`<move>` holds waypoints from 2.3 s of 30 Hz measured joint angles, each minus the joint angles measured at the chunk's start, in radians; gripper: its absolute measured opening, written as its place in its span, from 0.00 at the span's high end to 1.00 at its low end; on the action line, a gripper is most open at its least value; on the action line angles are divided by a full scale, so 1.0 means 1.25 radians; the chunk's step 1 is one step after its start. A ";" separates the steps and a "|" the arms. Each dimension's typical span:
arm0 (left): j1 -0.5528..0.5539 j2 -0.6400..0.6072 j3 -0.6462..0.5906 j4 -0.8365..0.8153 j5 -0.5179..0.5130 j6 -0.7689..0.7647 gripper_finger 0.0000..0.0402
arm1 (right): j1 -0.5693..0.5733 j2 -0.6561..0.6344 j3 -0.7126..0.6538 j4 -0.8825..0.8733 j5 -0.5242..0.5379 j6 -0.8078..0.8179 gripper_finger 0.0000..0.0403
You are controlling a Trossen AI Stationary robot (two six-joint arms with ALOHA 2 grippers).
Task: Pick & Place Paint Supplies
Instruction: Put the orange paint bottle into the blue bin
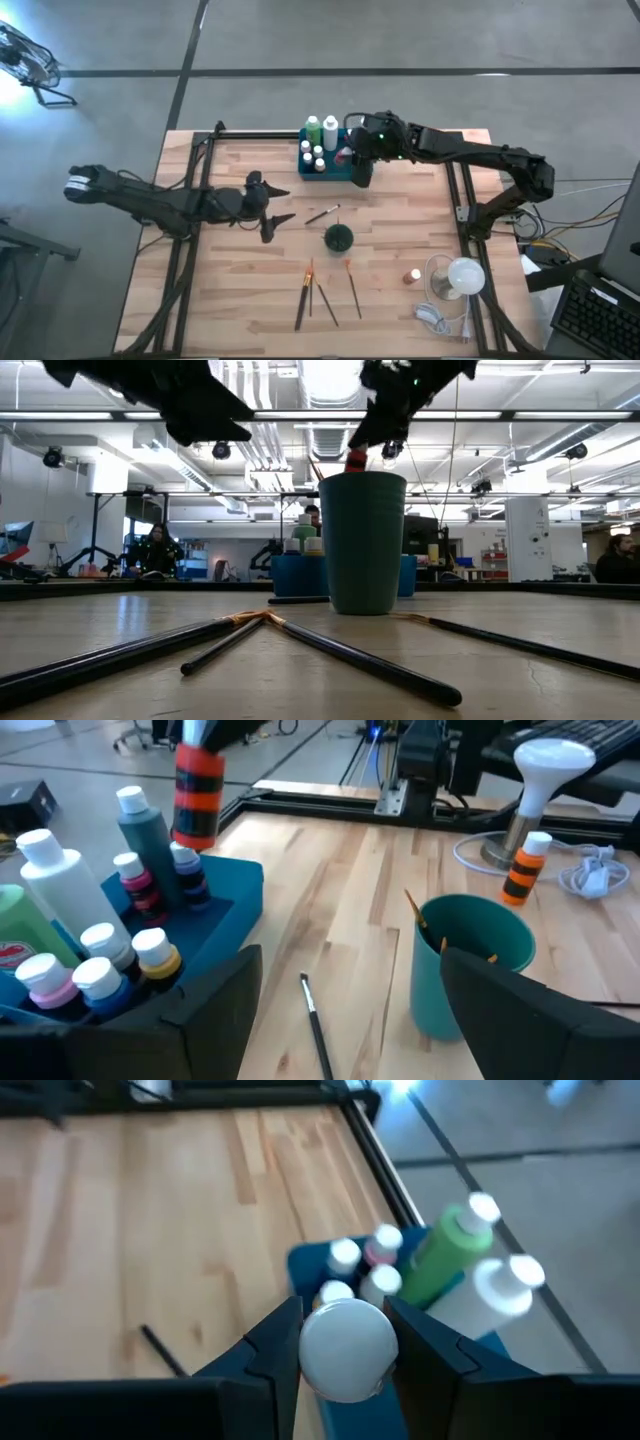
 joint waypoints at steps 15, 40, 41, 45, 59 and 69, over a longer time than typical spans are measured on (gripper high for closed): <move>0.000 -0.005 -0.040 0.062 0.000 0.022 0.23 | -0.081 0.151 -0.001 0.096 0.051 -0.006 0.71; 0.000 -0.005 -0.041 0.055 0.000 0.021 0.23 | -0.109 0.303 0.050 0.158 0.088 0.149 0.71; 0.000 -0.005 -0.041 0.055 0.000 0.019 0.23 | -0.109 0.303 0.050 0.159 0.088 0.156 0.71; 0.000 -0.005 -0.041 0.055 0.000 0.018 0.23 | -0.107 0.304 0.050 0.171 0.087 0.164 0.71; 0.000 -0.005 -0.041 0.056 0.000 0.017 0.23 | -0.101 0.304 0.042 0.171 0.085 0.134 0.71; 0.000 -0.005 -0.041 0.063 0.000 0.019 0.23 | -0.100 0.304 0.039 0.169 0.085 0.157 0.71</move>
